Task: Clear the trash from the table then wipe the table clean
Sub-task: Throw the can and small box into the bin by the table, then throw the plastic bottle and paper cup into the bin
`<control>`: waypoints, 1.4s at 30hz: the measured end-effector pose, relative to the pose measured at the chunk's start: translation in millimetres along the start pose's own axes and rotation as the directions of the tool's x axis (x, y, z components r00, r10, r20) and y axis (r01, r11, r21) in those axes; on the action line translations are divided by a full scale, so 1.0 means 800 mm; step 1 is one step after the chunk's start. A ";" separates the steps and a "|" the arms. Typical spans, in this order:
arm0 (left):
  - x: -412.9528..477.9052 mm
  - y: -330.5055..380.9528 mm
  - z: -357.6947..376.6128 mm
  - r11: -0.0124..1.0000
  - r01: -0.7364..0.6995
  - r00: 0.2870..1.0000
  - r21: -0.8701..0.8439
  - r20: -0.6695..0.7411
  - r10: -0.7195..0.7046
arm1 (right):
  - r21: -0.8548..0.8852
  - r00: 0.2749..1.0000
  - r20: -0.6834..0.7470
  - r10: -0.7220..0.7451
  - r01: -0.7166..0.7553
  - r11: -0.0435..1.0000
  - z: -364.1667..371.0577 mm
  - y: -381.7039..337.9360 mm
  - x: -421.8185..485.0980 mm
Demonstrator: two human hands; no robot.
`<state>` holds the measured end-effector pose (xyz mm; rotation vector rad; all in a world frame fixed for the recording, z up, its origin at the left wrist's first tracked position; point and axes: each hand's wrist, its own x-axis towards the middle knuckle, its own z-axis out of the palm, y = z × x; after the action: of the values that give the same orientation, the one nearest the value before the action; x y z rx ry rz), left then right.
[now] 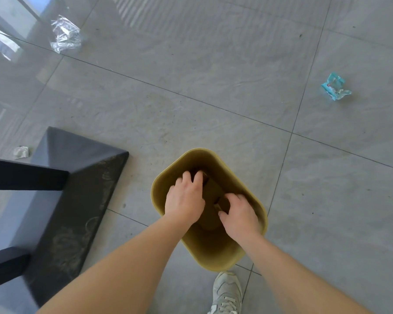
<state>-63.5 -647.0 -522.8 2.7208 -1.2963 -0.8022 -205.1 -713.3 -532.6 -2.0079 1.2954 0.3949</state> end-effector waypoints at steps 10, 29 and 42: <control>-0.044 -0.014 -0.075 0.973 -0.169 0.985 0.155 -0.002 0.171 | -0.076 0.996 -0.014 -0.085 0.084 0.994 -0.052 -0.041 -0.038; -0.280 0.030 -0.367 0.995 -0.008 0.987 -0.097 -0.163 -0.008 | -0.104 0.956 -0.074 -0.284 0.275 0.956 -0.267 -0.208 -0.281; -0.450 -0.017 -0.522 0.983 0.085 0.850 -0.161 -0.503 -0.156 | -0.195 0.841 -0.136 -0.523 0.495 0.847 -0.345 -0.361 -0.400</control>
<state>-50.3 -455.5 -5.6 2.6543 -0.9240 -0.1220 -126.3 -619.3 -35.6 -2.4665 0.7887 0.0506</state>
